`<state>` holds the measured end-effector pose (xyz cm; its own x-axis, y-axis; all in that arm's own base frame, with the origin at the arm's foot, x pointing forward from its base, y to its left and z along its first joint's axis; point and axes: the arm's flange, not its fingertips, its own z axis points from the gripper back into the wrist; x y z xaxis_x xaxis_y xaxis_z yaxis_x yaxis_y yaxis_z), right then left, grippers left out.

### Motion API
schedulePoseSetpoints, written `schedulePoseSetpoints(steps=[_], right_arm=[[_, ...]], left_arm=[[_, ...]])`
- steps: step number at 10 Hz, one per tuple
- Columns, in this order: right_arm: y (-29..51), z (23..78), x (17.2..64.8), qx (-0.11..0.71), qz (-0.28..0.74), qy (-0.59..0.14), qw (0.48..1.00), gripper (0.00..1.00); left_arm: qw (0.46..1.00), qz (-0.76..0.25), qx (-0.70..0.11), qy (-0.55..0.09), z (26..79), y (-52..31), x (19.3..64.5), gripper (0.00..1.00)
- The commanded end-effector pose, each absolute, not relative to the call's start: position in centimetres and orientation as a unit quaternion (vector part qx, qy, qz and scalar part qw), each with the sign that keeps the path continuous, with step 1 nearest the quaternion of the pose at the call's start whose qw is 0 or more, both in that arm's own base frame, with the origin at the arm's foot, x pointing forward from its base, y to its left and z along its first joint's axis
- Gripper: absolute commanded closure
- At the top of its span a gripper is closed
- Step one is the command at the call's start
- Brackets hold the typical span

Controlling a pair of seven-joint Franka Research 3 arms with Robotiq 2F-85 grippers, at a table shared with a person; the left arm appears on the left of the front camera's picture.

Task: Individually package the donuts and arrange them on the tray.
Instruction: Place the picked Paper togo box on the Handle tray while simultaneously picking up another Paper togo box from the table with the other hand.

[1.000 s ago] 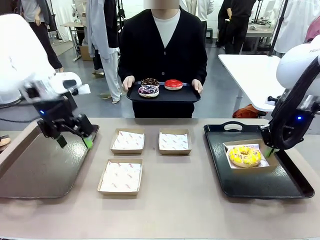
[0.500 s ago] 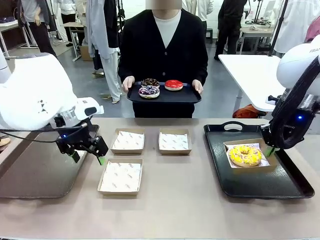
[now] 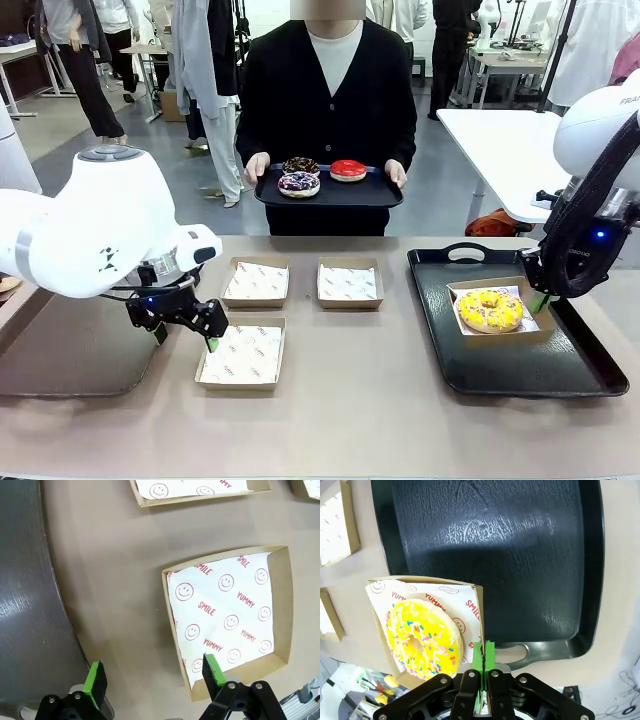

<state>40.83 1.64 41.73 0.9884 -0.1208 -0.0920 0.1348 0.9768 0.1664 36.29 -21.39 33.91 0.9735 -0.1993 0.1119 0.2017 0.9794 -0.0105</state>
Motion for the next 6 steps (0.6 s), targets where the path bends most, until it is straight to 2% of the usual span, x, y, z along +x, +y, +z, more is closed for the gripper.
schedulePoseSetpoints(steps=[1, 2, 6], right_arm=[[1.65, 41.85, 40.66, 0.087, -0.068, 0.041, 0.993, 0.99], [1.65, 41.85, 40.66, 0.087, -0.068, 0.041, 0.993, 0.99], [1.65, 41.85, 40.66, 0.087, -0.068, 0.041, 0.993, 0.99]], left_arm=[[0.993, -0.094, -0.013, -0.072, 34.39, -21.74, 35.72, 0.0], [0.993, -0.101, -0.011, -0.055, 33.91, -21.39, 36.29, 0.0], [0.993, -0.101, -0.011, -0.055, 33.91, -21.39, 36.29, 0.0]])
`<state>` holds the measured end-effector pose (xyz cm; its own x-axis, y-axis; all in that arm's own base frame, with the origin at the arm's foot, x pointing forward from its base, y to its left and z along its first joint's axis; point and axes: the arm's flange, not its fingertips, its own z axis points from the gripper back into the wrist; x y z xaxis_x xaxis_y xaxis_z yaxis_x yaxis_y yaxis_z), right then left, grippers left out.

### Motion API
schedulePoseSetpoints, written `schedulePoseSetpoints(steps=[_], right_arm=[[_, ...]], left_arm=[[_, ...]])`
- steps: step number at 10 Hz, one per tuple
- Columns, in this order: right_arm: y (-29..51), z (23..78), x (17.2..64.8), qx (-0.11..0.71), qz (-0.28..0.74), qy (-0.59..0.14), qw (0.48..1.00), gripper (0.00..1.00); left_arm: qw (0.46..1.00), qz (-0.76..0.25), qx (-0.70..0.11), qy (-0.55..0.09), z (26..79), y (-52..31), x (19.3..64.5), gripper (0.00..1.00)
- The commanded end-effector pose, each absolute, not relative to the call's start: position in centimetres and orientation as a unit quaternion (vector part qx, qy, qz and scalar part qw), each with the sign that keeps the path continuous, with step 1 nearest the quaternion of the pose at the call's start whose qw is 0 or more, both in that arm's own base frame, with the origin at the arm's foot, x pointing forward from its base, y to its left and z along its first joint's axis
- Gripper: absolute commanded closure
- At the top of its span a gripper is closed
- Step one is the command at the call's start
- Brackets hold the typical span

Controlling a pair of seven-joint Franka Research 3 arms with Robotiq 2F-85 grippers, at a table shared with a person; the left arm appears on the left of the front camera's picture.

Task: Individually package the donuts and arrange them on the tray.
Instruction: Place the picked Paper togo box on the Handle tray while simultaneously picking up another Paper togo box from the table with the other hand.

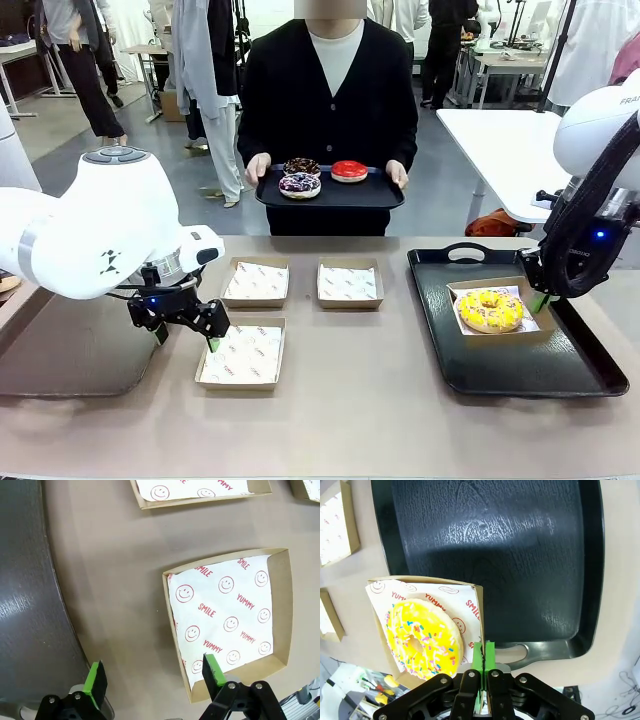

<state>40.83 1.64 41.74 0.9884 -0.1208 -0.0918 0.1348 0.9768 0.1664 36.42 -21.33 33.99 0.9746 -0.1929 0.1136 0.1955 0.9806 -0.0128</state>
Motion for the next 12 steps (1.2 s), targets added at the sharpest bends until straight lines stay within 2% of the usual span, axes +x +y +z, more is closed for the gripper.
schedulePoseSetpoints(steps=[1, 3, 6, 12], right_arm=[[1.7, 41.8, 40.7, 0.087, -0.068, 0.041, 0.993, 0.99], [1.7, 41.8, 40.7, 0.087, -0.068, 0.041, 0.993, 0.99], [3.1, 41.0, 41.5, 0.058, -0.054, 0.049, 0.996, 0.99], [4.8, 39.1, 41.6, 0.024, -0.034, 0.016, 0.999, 0.99]], left_arm=[[0.993, -0.101, -0.011, -0.055, 33.9, -21.4, 36.3, 0.0], [0.994, -0.098, -0.012, -0.056, 34.0, -21.3, 36.4, 0.0], [0.997, -0.034, -0.029, -0.071, 36.6, -20.2, 36.7, 0.0], [0.998, -0.019, 0.001, -0.057, 35.6, -22.5, 36.0, 0.0]])
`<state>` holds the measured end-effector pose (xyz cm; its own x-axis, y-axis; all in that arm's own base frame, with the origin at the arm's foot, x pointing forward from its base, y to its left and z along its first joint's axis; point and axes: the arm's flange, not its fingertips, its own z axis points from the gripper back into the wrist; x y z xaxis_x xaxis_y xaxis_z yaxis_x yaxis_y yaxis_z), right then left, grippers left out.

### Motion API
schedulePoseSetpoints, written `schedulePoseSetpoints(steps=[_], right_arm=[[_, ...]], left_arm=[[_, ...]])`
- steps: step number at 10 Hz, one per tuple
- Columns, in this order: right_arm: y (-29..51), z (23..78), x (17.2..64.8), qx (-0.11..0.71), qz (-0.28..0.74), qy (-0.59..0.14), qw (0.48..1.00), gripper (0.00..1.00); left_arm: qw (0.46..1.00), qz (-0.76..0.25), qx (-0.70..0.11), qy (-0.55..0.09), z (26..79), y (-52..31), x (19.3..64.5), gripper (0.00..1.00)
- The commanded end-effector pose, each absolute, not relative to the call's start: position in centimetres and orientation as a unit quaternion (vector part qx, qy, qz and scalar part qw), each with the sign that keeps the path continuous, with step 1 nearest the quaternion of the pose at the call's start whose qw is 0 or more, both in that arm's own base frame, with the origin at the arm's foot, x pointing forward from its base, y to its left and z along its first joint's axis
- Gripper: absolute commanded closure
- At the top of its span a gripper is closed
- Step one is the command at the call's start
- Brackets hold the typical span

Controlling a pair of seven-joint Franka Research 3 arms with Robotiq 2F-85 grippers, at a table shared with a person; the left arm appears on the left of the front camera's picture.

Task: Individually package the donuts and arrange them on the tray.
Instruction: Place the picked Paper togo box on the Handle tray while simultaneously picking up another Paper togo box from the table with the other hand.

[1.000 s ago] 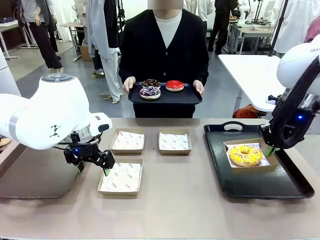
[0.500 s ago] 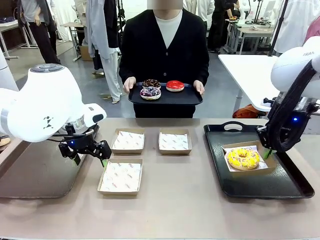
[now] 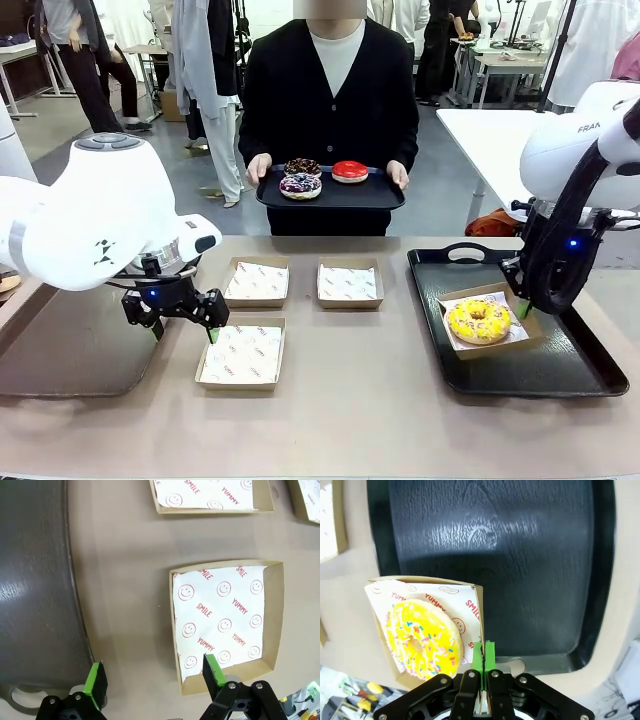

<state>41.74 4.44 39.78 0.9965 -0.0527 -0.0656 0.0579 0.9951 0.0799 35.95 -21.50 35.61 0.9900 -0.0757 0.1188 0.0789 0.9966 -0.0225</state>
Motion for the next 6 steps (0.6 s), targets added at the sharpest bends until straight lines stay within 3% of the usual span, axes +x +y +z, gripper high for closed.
schedulePoseSetpoints(steps=[1, 6], right_arm=[[5.0, 39.0, 41.7, 0.022, -0.03, 0.01, 0.999, 0.99], [5.5, 37.5, 42.4, 0.02, -0.025, 0.011, 0.999, 0.99]], left_arm=[[0.998, -0.003, -0.001, -0.058, 35.5, -22.6, 36.0, 0.0], [0.999, 0.004, 0.0, -0.054, 34.4, -23.7, 36.4, 0.0]])
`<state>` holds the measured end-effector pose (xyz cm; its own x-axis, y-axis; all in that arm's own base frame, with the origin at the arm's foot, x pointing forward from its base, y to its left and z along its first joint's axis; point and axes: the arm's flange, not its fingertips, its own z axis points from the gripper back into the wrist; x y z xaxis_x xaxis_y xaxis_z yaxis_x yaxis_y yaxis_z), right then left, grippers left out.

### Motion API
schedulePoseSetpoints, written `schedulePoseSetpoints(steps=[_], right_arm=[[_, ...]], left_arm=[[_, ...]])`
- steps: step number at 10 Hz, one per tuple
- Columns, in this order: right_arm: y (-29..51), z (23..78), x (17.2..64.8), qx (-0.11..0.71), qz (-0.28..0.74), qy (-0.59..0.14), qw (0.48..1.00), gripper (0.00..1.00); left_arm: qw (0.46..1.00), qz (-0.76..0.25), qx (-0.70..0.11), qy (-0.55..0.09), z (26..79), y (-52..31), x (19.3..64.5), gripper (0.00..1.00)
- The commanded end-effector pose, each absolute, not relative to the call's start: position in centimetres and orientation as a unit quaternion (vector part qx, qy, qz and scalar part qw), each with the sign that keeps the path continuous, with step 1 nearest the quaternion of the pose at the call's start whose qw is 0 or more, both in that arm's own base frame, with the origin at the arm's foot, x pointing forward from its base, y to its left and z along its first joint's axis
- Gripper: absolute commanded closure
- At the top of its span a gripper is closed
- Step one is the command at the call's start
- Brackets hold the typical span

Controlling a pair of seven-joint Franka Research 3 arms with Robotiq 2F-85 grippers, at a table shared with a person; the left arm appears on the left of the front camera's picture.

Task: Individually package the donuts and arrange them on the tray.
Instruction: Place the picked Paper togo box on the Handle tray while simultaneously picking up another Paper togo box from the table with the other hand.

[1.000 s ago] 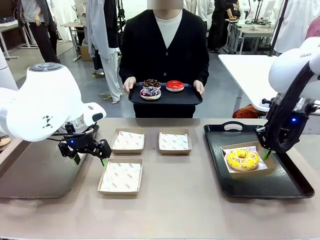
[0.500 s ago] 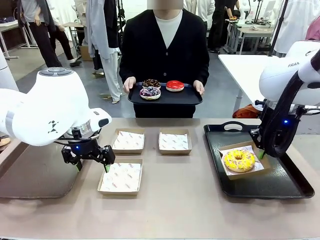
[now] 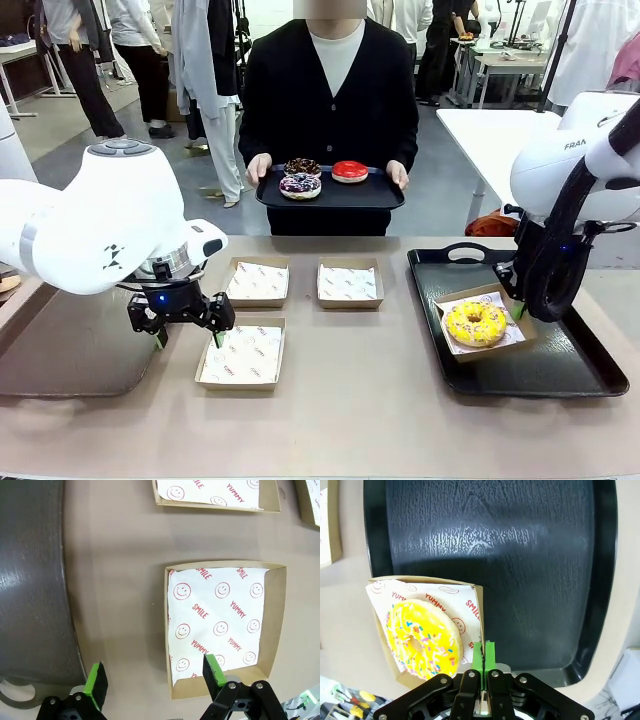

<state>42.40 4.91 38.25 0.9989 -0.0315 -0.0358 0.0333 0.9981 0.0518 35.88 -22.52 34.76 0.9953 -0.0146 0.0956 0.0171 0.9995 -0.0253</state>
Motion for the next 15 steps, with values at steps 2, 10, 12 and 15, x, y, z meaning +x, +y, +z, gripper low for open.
schedulePoseSetpoints(steps=[2, 10, 12, 15], right_arm=[[5.7, 37.0, 42.6, 0.02, -0.024, 0.016, 0.999, 0.99], [5.9, 36.1, 42.7, 0.02, -0.027, 0.024, 0.999, 0.99], [5.9, 36.1, 42.6, 0.023, -0.026, 0.025, 0.999, 0.99], [5.9, 36.1, 42.6, 0.024, -0.022, 0.028, 0.999, 0.15]], left_arm=[[0.999, 0.002, 0.001, -0.047, 33.6, -24.2, 37.0, 0.0], [0.999, 0.001, 0.002, -0.036, 32.8, -24.5, 37.8, 0.0], [0.999, 0.007, 0.008, -0.035, 32.5, -24.4, 38.2, 0.0], [0.999, 0.004, 0.006, -0.036, 32.2, -24.4, 38.6, 0.74]])
